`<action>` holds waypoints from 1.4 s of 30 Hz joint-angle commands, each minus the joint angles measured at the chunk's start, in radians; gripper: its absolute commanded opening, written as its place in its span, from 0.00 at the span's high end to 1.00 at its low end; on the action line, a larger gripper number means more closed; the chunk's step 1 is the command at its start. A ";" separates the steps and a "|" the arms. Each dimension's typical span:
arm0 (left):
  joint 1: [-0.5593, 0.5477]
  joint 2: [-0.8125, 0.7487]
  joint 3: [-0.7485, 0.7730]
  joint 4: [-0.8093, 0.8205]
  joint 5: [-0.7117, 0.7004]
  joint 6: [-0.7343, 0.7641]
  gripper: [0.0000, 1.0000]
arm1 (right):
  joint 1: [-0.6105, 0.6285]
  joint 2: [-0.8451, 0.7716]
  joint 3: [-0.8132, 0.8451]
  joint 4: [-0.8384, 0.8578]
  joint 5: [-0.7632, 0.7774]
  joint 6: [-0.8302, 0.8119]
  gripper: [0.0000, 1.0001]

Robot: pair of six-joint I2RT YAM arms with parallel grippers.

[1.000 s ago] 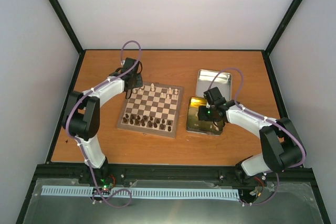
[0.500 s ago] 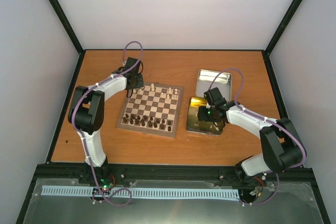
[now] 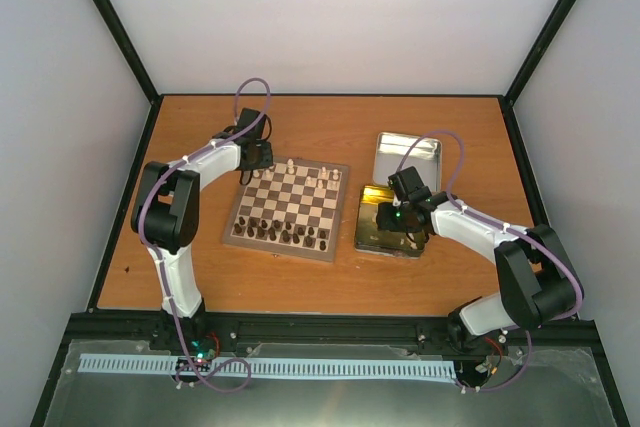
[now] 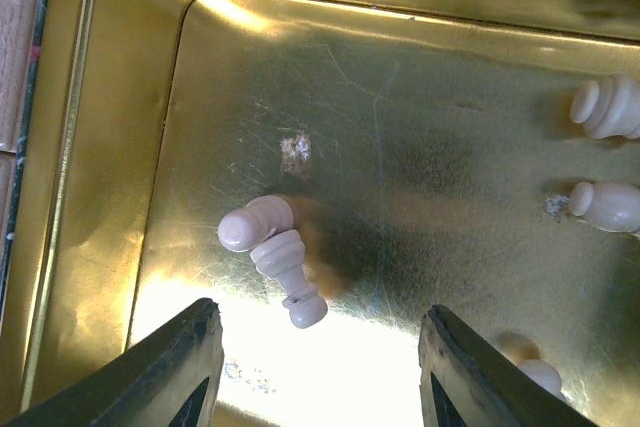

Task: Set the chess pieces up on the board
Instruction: Place the chess piece in the storage box, then pick up the chess piece from the storage box.

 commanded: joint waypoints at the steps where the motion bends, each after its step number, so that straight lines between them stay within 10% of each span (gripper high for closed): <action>1: 0.008 -0.024 0.051 -0.059 0.017 0.008 0.69 | 0.004 -0.017 -0.002 0.013 0.009 0.004 0.46; 10: 0.008 -0.190 0.050 -0.097 -0.055 -0.023 0.51 | 0.005 0.010 0.024 -0.012 0.046 -0.010 0.46; 29: 0.002 -0.641 -0.308 0.166 0.464 -0.082 0.40 | 0.018 0.157 0.155 -0.011 -0.008 -0.125 0.55; 42: 0.003 -0.654 -0.339 0.140 0.429 -0.052 0.40 | 0.023 0.208 0.174 -0.009 -0.018 -0.104 0.88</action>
